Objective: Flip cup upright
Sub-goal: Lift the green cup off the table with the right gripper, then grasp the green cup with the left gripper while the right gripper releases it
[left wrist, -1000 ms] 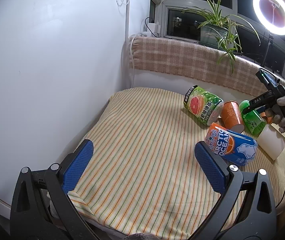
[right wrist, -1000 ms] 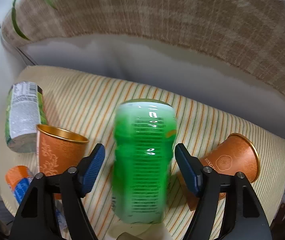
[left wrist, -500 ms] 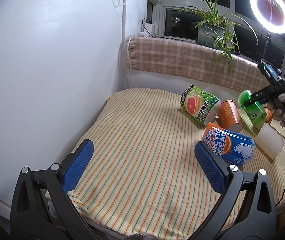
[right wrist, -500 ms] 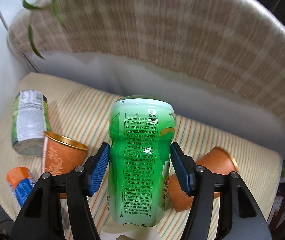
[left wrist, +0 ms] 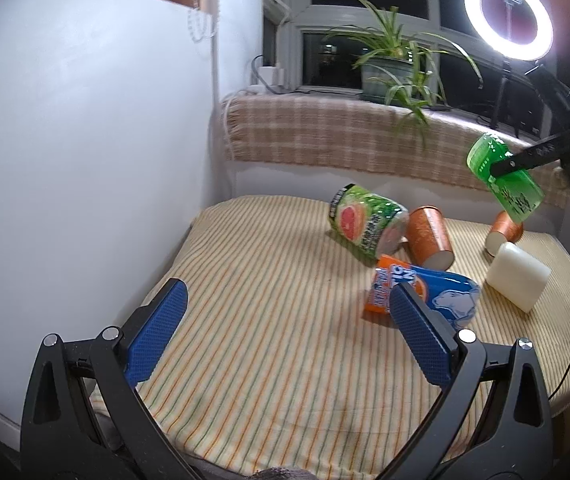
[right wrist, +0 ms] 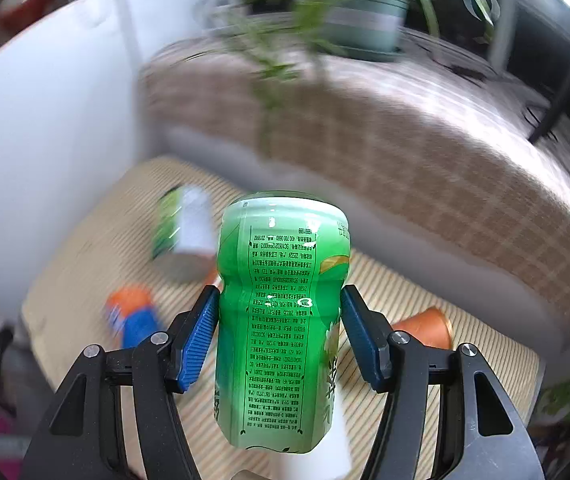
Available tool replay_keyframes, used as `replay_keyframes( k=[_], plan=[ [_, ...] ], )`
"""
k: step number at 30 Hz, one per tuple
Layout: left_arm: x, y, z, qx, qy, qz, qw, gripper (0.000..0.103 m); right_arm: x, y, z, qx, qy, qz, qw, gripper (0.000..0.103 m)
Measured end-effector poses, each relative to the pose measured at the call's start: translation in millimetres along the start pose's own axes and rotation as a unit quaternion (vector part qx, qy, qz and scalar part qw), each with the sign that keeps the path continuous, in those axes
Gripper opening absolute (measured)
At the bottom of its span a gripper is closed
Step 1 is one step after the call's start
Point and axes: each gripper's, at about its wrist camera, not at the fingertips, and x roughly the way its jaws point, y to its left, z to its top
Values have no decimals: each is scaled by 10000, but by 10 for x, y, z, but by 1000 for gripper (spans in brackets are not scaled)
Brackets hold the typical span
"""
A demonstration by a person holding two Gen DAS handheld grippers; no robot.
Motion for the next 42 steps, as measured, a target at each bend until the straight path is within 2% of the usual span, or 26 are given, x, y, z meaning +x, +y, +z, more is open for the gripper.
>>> replay_keyframes(
  k=[3,7,12,16,21,24,27,29,30,33,36,38,42],
  plan=[
    [-20,-94,2,99,-7,-137,9999,103,73,341,-274,-406,140,160,9989,61],
    [-26,-238,1,242,10,-327,9992,103,162,595,-718,-782,519,371,9949,61],
    [-41,-464,6,543,-2,-579,9968,103,324,817,-1168,-805,883,432,9919,61],
    [-65,-647,26,869,-4,-911,9920,103,480,806,-1408,-630,1101,469,9908,61],
    [-32,-856,105,1298,128,-1496,9801,103,480,762,-1510,-470,1130,481,9913,62],
    [-16,-1042,148,1758,184,-1782,9680,103,409,682,-1526,-181,960,518,9939,66],
    [21,-1218,164,2177,304,-2075,9532,103,255,570,-1648,368,591,586,9959,69],
    [36,-1359,158,2511,379,-2280,9399,102,83,466,-1762,849,249,542,9946,69],
    [25,-1414,132,2656,377,-2346,9343,99,-25,401,-1839,1149,61,394,9926,69],
    [3,-1688,41,3449,394,-2503,9038,95,-273,277,-2113,1873,-297,-375,9811,70],
    [-16,-1964,-80,4226,426,-2665,8652,95,-451,194,-2419,2432,-551,-668,9661,70],
    [-45,-2151,-176,4773,446,-2793,8320,95,-546,139,-2656,2757,-650,-786,9558,70],
    [-89,-2473,-389,5732,416,-2815,7684,95,-641,81,-3049,3034,-615,-899,9466,70]
  ],
)
